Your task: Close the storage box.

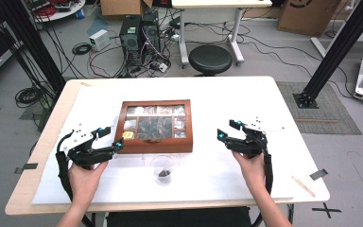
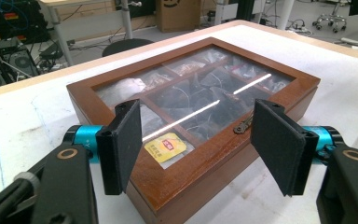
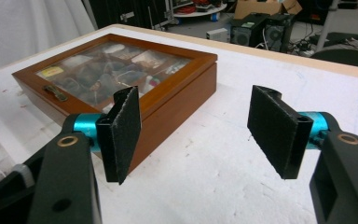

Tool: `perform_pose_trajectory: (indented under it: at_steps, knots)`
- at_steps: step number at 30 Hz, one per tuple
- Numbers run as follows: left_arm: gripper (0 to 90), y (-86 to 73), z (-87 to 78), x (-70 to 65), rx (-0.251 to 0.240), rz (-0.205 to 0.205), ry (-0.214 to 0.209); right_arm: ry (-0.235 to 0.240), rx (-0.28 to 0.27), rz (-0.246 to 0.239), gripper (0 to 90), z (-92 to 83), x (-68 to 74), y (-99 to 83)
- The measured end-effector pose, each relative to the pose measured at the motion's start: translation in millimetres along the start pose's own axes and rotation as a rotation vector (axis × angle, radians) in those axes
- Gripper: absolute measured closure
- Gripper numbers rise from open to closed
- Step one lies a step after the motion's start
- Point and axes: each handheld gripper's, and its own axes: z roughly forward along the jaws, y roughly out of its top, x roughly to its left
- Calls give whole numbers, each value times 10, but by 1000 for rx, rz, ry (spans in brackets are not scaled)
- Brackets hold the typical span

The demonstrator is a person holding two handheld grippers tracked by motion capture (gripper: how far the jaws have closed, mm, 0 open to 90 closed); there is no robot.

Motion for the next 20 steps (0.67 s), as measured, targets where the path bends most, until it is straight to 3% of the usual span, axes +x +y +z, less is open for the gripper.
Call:
perform_pose_trajectory:
  at_steps: [20]
  knots:
    - [326,-39,-56,42,-7,-10,25,-24,17,22,305,49,-67,-12]
